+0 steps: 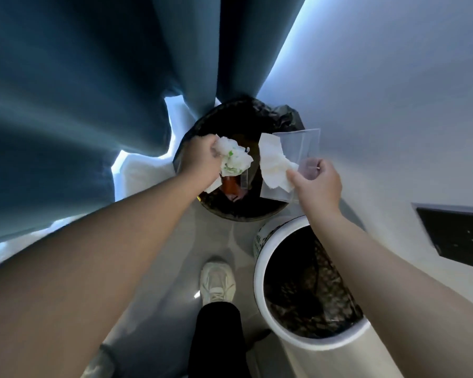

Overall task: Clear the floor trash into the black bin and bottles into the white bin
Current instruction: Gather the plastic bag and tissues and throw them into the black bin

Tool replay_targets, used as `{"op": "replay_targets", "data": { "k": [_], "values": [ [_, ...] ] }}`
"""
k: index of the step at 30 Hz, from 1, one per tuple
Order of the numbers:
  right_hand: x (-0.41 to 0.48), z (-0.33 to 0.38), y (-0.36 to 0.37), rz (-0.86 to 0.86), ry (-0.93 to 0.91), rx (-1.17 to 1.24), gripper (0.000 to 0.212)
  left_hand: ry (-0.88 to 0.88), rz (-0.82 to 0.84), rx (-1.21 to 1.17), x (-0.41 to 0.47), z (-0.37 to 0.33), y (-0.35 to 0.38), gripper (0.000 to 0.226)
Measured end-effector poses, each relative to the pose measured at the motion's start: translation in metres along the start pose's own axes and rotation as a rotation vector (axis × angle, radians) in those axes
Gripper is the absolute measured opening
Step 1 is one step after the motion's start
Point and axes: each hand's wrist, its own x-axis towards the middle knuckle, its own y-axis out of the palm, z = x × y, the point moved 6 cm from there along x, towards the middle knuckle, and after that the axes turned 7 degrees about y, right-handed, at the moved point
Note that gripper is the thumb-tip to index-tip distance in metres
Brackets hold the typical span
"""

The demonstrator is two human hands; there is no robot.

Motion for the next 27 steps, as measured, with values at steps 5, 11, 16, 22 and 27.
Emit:
{"op": "replay_targets", "data": {
  "k": [5,11,16,22,27],
  "values": [
    [0.001,-0.014,0.007,0.017,-0.038,-0.007,0.022,-0.031,0.447,0.007,-0.005,0.018,0.058,0.085],
    [-0.001,-0.005,0.033,0.092,-0.036,-0.03,0.023,0.307,0.219,0.306,-0.027,0.015,0.001,0.063],
    [0.01,-0.005,0.08,0.134,0.088,-0.024,0.023,0.28,0.385,0.578,-0.05,0.055,-0.012,0.078],
    [0.022,-0.017,0.124,0.156,0.073,-0.451,0.082,0.28,0.42,0.592,-0.06,0.078,-0.012,0.084],
    [-0.011,-0.004,0.111,0.149,-0.155,-0.695,0.085,0.211,0.363,0.507,-0.078,0.074,-0.029,0.086]
  ]
}}
